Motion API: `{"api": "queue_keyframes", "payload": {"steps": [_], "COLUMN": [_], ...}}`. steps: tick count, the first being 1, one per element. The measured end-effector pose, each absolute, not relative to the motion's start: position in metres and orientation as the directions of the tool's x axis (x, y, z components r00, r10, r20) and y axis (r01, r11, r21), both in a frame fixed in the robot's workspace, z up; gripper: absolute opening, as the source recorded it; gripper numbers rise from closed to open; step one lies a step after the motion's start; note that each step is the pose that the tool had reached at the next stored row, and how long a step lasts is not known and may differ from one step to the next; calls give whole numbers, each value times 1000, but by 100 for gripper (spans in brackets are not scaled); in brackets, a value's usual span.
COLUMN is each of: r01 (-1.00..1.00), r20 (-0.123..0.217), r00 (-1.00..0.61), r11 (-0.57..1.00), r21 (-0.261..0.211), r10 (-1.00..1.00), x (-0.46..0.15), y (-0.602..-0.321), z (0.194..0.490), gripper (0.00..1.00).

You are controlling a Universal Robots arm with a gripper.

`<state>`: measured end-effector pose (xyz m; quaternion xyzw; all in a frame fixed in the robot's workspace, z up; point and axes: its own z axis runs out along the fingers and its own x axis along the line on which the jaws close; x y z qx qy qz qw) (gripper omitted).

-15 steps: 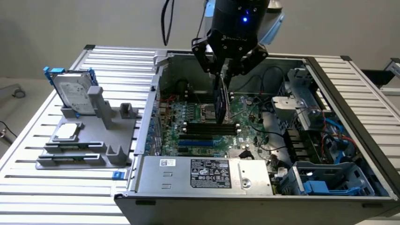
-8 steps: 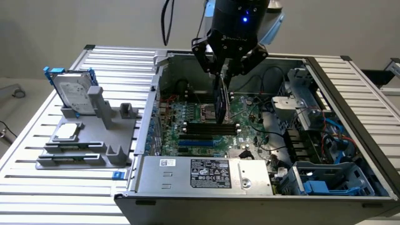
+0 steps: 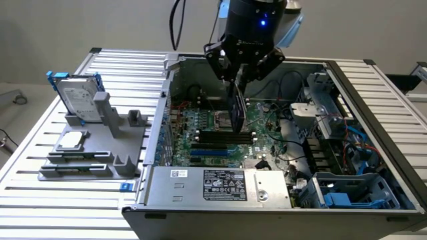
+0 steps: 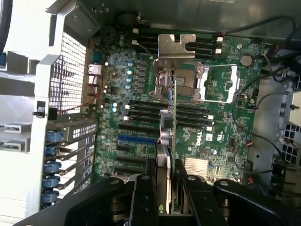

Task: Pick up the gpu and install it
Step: 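Insert the gpu into the slot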

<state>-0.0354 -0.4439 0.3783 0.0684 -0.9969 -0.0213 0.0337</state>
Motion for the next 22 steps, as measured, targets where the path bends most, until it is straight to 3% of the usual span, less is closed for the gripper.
{"api": "queue_keyframes", "payload": {"steps": [22], "r01": [-509], "r20": [61], "r00": [-857], "r11": [859], "r21": [53], "r10": [-512], "x": [-35], "y": [-444], "z": [366], "gripper": [27]}}
